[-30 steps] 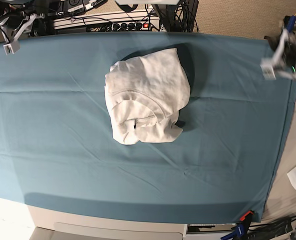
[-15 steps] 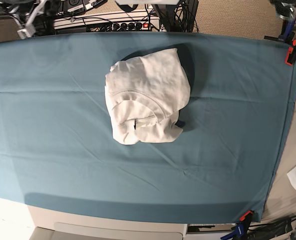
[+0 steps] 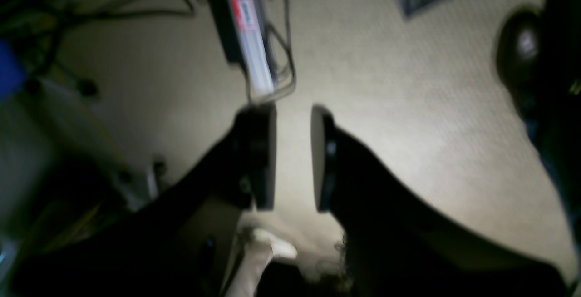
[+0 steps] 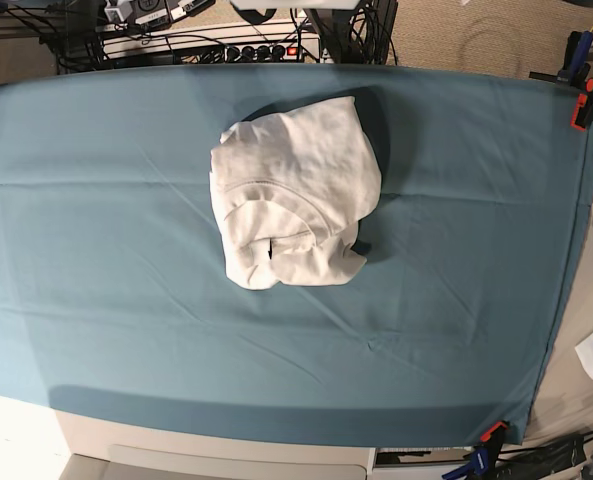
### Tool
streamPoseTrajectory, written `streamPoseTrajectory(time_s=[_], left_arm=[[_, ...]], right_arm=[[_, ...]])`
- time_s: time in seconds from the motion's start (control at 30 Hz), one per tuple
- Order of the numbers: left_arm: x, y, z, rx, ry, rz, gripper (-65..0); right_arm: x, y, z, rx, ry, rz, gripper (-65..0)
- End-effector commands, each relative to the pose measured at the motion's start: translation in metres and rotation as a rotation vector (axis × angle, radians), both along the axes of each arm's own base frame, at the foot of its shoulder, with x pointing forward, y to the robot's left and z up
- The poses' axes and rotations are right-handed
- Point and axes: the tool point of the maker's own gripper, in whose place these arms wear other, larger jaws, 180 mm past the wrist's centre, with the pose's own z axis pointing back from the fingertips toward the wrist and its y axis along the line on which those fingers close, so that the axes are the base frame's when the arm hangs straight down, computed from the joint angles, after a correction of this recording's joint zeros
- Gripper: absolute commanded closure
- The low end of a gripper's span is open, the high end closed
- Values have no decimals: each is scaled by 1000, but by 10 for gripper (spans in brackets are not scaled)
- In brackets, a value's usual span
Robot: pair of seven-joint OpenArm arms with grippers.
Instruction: Fold the T-shirt properly
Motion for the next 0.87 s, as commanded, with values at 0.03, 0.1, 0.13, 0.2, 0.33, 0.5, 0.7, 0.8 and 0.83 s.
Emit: streamPoseTrajectory(time_s=[0.03, 0.1, 0.13, 0.2, 0.33, 0.5, 0.7, 0.8, 0.83], left_arm=[[-7, 18, -14, 101, -24, -5, -112], [4, 34, -29, 213, -102, -11, -112], [11, 44, -34, 272, -145, -16, -112], [30, 64, -42, 391, -241, -14, -112], [68, 94, -50, 602, -349, 21, -112], [107, 76, -62, 641, -355, 160, -111], [100, 11, -78, 546, -179, 220, 0], [92, -10, -80, 516, -135, 217, 0], [90, -14, -80, 511, -131, 217, 0]], right_arm=[[-4, -9, -11, -20, -21, -62, -141], [3, -20, -25, -99, -80, -151, -141], [7, -30, -31, -168, -97, -180, -141], [16, -50, -40, -319, -116, -214, -141], [55, -69, -48, -540, -169, -199, -141], [115, -39, -59, -537, -223, -108, -140], [108, 6, -74, -446, -94, -99, 0], [92, 11, -76, -433, -39, -94, 0], [90, 10, -76, -434, -35, -92, 0]])
